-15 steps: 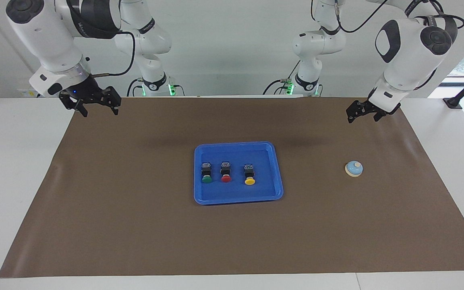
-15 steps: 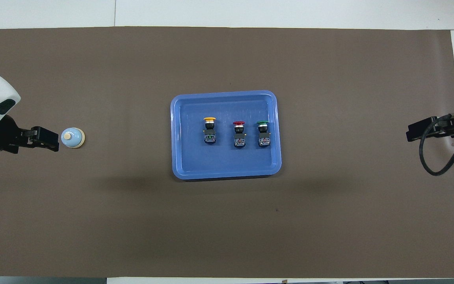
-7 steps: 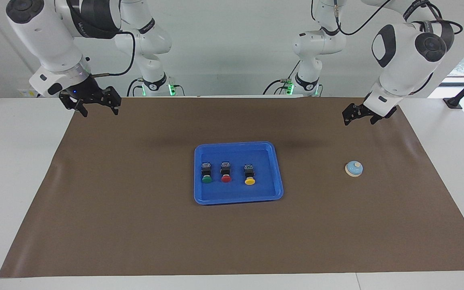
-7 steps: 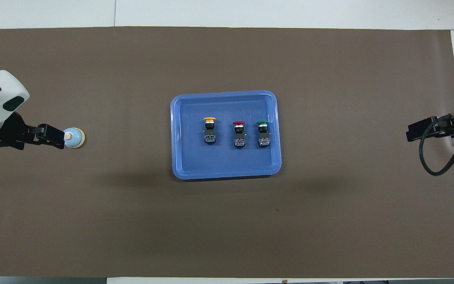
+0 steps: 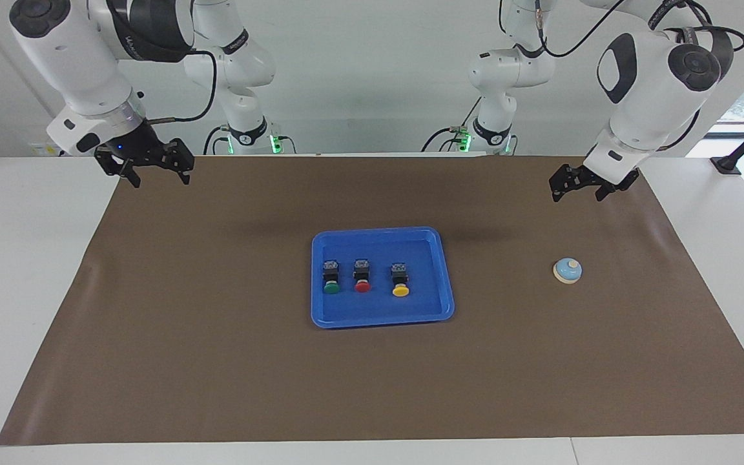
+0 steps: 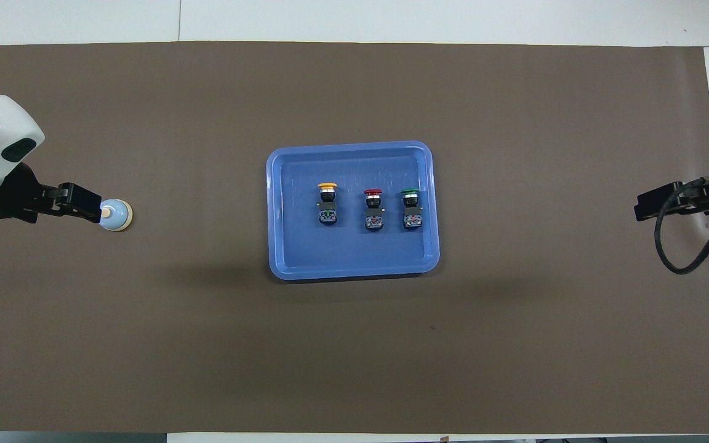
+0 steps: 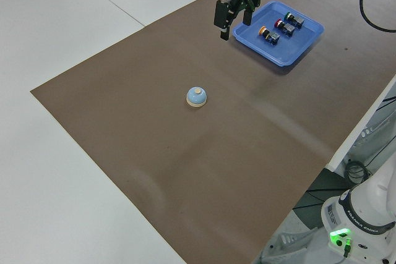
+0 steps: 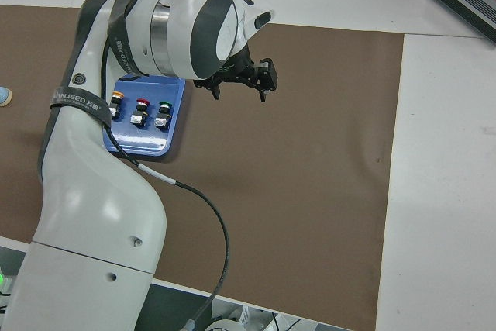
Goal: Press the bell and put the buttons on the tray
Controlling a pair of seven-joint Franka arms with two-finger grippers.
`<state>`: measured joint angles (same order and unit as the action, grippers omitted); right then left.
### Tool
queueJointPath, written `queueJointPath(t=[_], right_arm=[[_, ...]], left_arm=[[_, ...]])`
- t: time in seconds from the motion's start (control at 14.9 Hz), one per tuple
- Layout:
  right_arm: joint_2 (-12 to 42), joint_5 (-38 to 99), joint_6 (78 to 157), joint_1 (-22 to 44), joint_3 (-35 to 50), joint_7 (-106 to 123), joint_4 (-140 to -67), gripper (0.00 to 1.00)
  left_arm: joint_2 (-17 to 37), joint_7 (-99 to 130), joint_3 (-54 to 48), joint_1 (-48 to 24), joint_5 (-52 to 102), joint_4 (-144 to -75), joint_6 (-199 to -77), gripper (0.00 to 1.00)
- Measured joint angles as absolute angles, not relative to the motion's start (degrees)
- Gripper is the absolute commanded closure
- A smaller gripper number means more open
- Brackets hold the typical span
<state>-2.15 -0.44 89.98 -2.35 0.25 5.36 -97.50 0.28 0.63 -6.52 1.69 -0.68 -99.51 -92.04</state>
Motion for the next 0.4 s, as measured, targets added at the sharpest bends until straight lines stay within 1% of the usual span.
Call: queueJointPath(t=[0.13, 0.4], right_arm=[[-2.1, -0.4, 90.0, -2.3, 0.3, 5.4, -97.5, 0.00], [-2.1, -0.4, 90.0, -2.3, 0.3, 5.4, -97.5, 0.00]], left_arm=[[0.3, 0.6, -6.4, 1.8, -0.7, -97.9, -91.0, 0.00], [0.4, 0.6, -6.4, 1.8, -0.7, -97.5, -90.8, 0.00]])
